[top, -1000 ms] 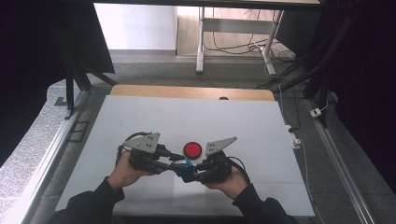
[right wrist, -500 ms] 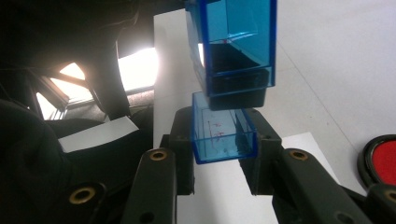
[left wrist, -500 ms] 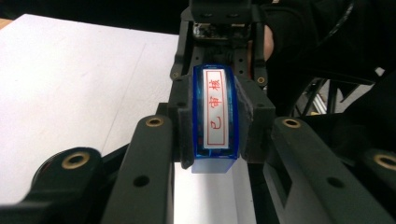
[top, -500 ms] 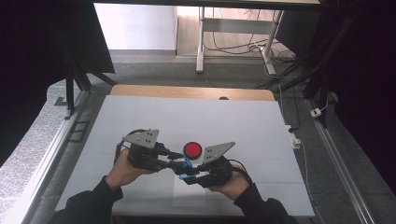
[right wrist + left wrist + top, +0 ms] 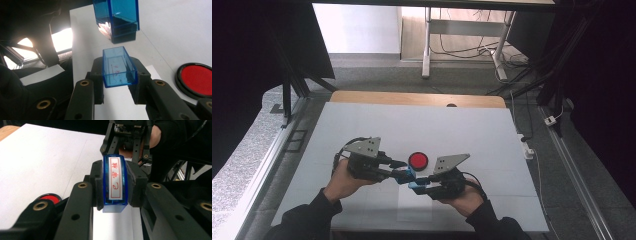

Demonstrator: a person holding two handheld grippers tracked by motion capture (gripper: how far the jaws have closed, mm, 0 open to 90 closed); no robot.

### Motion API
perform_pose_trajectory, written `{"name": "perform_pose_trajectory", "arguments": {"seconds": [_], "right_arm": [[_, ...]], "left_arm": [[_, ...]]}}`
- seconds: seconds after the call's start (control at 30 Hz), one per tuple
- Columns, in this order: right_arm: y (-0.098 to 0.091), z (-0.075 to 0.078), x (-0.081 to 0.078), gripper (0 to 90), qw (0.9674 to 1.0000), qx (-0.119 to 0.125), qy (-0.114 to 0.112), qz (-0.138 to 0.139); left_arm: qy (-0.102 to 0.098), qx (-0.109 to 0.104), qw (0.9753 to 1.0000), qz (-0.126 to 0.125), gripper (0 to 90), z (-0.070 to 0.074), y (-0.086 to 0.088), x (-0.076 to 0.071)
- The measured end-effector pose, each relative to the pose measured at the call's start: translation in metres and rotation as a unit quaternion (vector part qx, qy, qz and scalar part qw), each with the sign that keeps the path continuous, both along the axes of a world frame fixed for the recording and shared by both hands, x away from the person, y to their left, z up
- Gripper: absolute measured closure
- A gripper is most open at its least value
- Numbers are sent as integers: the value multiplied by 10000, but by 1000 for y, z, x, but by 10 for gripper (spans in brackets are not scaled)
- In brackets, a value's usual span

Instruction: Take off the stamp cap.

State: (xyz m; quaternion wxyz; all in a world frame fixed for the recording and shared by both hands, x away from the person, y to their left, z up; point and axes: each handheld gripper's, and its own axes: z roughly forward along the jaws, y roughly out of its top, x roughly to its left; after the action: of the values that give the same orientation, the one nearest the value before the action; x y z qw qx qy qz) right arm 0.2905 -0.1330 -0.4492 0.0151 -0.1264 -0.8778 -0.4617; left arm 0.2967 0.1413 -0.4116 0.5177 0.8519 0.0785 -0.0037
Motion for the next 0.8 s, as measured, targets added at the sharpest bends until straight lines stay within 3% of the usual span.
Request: {"name": "perform_pose_trajectory", "arguments": {"seconds": [0.3,0.8], "right_arm": [[-8,3,-7,681,9991,-173,-236,-319],[-31,13,-18,682,9958,56,-320,-850]], "left_arm": [[-12,114,9998,171,703,-1,0,1],[-18,243,9986,472,702,-2,-2,0]]}}
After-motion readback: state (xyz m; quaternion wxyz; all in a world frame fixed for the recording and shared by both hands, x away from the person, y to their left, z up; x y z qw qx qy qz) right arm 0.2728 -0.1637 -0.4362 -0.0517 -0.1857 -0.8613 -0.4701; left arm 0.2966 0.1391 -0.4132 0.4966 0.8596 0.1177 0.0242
